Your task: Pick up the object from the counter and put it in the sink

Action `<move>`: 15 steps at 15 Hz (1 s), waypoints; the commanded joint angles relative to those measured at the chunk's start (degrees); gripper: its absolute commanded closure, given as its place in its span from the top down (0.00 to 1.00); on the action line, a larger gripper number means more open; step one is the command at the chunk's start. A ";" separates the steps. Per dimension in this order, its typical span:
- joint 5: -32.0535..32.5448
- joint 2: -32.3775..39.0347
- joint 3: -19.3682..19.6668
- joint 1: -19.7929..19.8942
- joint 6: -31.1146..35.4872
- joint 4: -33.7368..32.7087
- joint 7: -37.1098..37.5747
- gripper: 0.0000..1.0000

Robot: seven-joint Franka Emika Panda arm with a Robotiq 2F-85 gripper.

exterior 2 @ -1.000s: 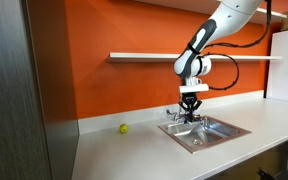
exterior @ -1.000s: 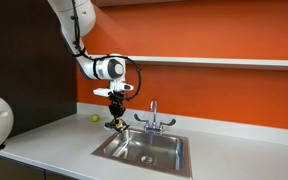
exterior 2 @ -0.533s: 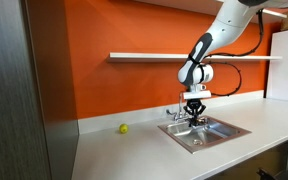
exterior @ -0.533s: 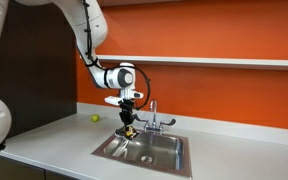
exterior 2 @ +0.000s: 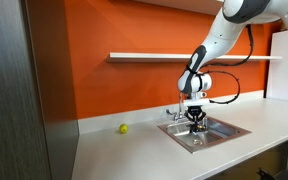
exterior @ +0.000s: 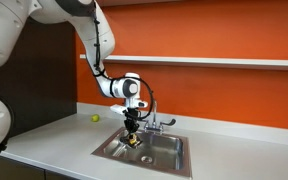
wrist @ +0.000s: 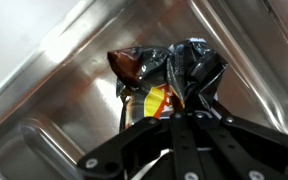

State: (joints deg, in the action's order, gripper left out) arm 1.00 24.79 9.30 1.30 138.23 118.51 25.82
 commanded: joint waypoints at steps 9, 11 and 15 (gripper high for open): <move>-4.75 12.35 0.24 1.86 0.87 -9.61 -1.31 0.01; -5.34 13.75 0.22 2.02 0.82 -10.29 -1.43 0.01; -6.17 15.95 0.18 2.20 0.61 -11.41 -1.61 0.01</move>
State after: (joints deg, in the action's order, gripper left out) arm -3.74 38.99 9.81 2.59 139.18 109.18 25.73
